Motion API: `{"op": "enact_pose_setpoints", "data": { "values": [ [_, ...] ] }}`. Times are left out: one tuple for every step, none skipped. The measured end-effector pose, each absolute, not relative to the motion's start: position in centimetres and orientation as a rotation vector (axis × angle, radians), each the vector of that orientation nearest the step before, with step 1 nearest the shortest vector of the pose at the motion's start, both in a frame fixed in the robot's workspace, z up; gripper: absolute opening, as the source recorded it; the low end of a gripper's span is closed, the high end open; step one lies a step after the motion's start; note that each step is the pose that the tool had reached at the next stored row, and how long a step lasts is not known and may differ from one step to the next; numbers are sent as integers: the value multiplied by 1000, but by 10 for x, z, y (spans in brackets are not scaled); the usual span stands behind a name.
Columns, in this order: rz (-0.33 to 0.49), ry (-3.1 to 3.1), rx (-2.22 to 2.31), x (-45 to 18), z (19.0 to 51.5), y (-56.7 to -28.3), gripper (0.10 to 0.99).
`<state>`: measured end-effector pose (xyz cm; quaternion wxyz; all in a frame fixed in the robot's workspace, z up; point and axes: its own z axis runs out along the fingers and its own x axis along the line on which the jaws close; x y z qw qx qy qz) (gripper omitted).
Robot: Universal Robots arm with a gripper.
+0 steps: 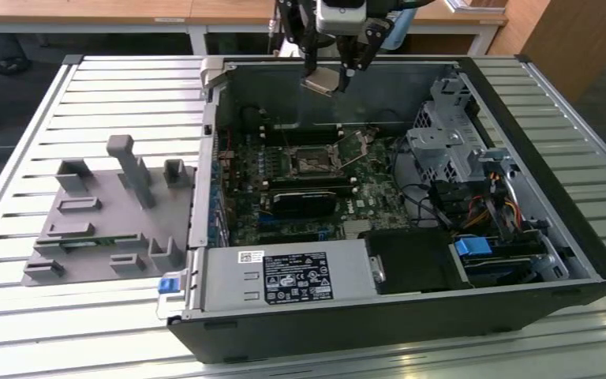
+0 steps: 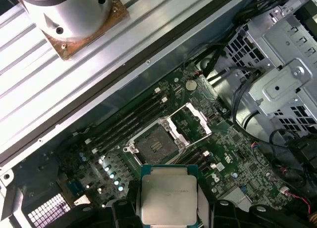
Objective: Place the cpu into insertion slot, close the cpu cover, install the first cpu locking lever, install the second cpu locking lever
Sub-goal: 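Place the cpu into insertion slot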
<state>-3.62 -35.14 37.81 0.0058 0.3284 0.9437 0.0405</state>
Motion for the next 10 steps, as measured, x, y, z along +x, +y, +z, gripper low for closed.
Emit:
{"op": "enact_pose_setpoints", "data": {
  "values": [
    [126, 2947, 1044, -36, 378, -351, 541],
    [126, 2941, 1060, -36, 378, -351, 541],
    [125, 2935, 1075, -36, 378, -351, 541],
    [125, 2929, 1091, -36, 378, -351, 541],
    [124, 2922, 1108, -36, 378, -351, 541],
    [124, 2915, 1124, -36, 378, -351, 541],
    [123, 2908, 1140, -36, 378, -351, 541],
    [123, 2901, 1158, -36, 378, -351, 541],
    [122, 2893, 1176, -36, 378, -351, 541],
    [122, 2885, 1194, -36, 378, -351, 541]
  ]
}}
